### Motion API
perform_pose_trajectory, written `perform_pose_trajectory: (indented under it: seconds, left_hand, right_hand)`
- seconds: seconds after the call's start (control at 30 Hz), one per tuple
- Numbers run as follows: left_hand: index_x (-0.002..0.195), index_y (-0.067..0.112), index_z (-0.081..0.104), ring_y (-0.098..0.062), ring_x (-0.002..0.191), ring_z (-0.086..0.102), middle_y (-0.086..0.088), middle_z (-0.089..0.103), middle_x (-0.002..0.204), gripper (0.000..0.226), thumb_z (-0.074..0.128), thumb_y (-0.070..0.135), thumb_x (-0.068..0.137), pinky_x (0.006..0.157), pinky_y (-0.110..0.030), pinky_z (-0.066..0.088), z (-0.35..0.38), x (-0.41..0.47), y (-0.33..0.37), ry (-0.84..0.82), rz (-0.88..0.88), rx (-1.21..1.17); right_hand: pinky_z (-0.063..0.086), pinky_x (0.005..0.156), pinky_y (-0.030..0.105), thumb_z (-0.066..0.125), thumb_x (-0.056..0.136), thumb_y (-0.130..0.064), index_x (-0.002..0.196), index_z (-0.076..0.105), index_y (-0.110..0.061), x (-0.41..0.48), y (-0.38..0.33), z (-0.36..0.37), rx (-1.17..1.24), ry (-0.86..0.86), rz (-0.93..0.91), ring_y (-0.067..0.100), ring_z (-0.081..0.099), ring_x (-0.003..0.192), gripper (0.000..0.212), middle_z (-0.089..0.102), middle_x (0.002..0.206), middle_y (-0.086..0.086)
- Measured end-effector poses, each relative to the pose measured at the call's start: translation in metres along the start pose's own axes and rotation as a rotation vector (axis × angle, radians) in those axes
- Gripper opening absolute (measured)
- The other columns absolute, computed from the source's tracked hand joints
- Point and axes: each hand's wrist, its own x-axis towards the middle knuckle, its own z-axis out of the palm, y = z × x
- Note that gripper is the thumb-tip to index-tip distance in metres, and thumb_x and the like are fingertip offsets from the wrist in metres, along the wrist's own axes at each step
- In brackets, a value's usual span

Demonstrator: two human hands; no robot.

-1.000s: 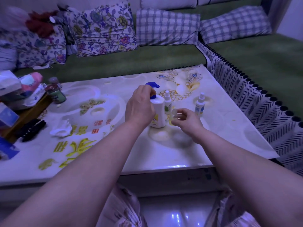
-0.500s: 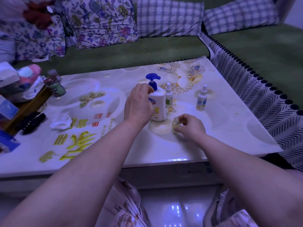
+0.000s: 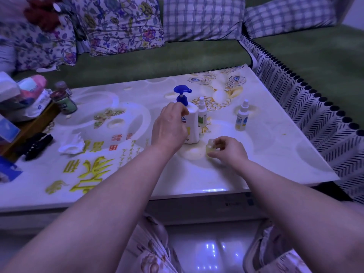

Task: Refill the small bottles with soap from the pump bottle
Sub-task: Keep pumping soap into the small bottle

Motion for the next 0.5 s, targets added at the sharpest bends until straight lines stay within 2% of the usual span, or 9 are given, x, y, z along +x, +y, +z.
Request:
perform_pose_trajectory:
  seconds: [0.1, 0.5]
  left_hand:
    - [0.106, 0.010, 0.057, -0.025, 0.104, 0.052, -0.006, 0.057, 0.110, 0.030, 0.046, -0.003, 0.082, 0.076, -0.035, 0.042, 0.0020, -0.0030, -0.0004, -0.019, 0.002, 0.007]
    - [0.105, 0.010, 0.058, -0.023, 0.101, 0.052, -0.004, 0.059, 0.108, 0.030, 0.045, -0.005, 0.082, 0.075, -0.032, 0.041, 0.0044, 0.0035, 0.0049, 0.001, 0.027, -0.004]
  right_hand:
    - [0.050, 0.087, 0.035, 0.075, 0.078, -0.031, 0.091, 0.063, -0.031, -0.0026, 0.0026, -0.0010, 0.018, 0.060, -0.022, 0.011, 0.061, 0.092, 0.017, 0.066, 0.088, -0.016]
    - [0.049, 0.094, 0.041, 0.080, 0.071, -0.030, 0.084, 0.062, -0.034, -0.0009, 0.0013, -0.0052, -0.012, 0.022, 0.018, 0.011, 0.064, 0.098, 0.023, 0.067, 0.089, -0.017]
